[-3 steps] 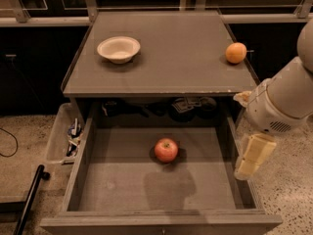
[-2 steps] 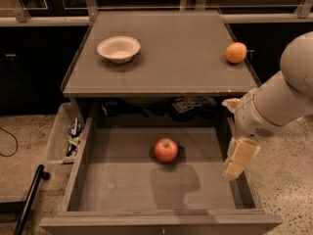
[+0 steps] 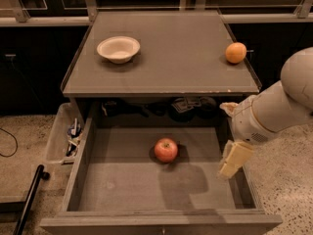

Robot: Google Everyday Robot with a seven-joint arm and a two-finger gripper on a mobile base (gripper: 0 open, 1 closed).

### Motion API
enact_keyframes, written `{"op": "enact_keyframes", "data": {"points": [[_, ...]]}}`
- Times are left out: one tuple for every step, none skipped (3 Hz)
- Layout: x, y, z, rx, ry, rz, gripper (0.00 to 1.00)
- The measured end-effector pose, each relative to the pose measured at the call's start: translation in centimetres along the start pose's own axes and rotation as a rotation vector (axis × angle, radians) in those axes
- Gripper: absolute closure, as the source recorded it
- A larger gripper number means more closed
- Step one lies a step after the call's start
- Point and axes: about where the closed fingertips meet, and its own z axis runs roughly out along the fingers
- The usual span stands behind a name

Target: Pick apple from top drawer and place on counter

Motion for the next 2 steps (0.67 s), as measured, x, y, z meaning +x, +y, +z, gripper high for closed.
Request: {"op": "enact_keyframes", "data": {"points": [[0.1,-2.1,4.3,-0.001,-0.093,0.065,0.00],[-0.1,-4.4,10.9,0.001,-0.205,0.085,0.00]]}}
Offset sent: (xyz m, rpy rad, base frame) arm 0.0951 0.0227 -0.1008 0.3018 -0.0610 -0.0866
